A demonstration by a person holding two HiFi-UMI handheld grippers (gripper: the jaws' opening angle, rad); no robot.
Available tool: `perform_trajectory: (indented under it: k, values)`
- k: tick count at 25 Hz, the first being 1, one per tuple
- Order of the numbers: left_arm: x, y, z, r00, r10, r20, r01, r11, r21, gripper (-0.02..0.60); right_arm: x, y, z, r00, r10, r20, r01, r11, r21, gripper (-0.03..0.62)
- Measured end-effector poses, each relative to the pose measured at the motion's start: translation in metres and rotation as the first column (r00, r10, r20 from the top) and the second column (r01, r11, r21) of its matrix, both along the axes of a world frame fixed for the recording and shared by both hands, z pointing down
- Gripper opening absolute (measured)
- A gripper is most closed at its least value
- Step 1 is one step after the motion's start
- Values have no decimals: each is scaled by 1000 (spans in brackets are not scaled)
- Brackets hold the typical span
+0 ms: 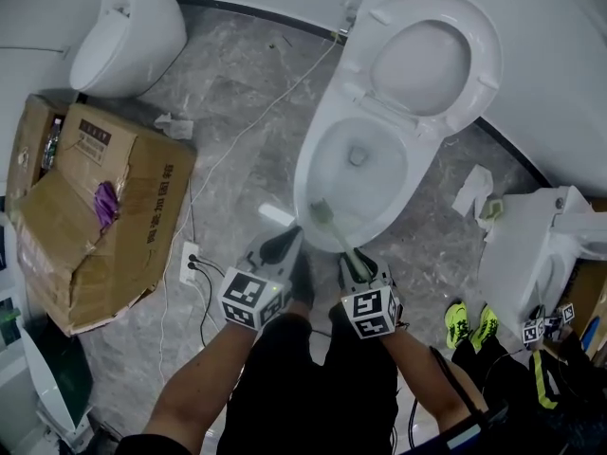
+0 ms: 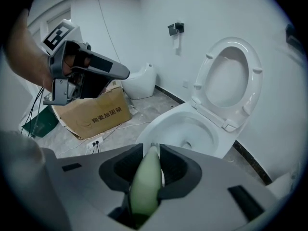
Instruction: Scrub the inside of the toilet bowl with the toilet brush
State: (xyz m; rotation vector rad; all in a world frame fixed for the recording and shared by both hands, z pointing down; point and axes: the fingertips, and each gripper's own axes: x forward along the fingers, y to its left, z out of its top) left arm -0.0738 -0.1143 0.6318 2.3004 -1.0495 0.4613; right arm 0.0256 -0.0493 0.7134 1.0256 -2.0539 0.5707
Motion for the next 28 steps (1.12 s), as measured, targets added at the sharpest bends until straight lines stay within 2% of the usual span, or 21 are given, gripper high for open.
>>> perform_trajectory:
  k: [9, 17, 28]
  values:
    - [-18, 2, -1, 999, -47, 0, 47, 999, -3, 9, 2, -58, -3, 997, 74, 11, -75, 996, 49, 114]
    - [-22, -3, 1, 998, -68, 1, 68, 998, -3, 9, 6, -111, -4, 997, 76, -3, -76, 991, 112, 114]
    - [-7, -15, 0, 999, -40, 7, 40, 999, 1, 9, 44, -173, -4, 989, 143, -38, -135, 978, 162, 114]
